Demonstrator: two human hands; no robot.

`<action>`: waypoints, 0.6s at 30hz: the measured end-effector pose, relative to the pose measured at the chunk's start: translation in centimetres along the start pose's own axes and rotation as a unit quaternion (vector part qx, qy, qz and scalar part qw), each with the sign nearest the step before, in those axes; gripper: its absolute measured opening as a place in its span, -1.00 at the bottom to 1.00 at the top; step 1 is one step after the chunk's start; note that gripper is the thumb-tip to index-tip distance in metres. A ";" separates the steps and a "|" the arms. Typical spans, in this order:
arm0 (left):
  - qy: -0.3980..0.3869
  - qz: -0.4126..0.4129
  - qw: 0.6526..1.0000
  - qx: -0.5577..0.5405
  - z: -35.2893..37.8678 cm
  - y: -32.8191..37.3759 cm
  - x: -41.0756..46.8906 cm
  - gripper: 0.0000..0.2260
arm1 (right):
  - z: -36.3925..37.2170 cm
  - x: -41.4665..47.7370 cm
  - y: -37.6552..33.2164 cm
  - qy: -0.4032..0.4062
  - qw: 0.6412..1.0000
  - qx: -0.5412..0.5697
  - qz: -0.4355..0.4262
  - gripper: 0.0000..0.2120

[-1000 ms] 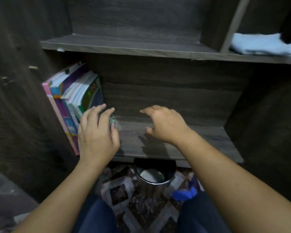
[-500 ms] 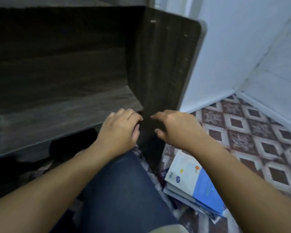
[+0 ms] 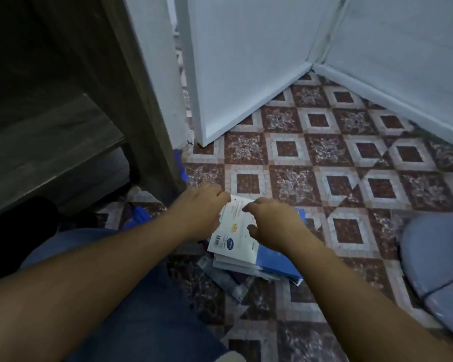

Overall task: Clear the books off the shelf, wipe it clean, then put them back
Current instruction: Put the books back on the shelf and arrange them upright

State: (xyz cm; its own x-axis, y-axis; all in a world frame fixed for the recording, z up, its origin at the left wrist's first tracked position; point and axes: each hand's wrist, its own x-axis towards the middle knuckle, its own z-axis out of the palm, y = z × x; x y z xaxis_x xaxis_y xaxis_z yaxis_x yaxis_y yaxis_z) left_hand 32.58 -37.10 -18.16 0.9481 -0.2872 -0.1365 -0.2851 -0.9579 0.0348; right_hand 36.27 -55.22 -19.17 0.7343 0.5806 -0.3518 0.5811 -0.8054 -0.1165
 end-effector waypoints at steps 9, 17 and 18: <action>-0.126 -0.045 0.990 -0.046 7.0 -0.1 5.2 -0.65 | 10.6 2.2 3.7 -0.094 0.994 -0.019 0.045 -0.48; -0.116 -0.050 0.989 -0.070 9.6 0.0 4.2 -0.53 | 16.5 2.7 5.2 -0.105 0.991 -0.067 0.046 -0.04; -0.115 -0.049 0.990 -0.069 9.6 -0.1 4.2 -0.53 | 17.1 2.6 5.3 -0.100 0.992 -0.061 0.052 -0.05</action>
State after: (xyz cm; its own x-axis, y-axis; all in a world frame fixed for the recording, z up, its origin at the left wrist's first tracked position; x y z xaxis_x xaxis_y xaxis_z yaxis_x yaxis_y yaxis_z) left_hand 35.24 -38.14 -28.25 0.9091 -0.1982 -0.3665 -0.1557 -0.9775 0.1425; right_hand 35.26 -59.97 -36.58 0.7152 0.4500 -0.5348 0.5532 -0.8321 0.0395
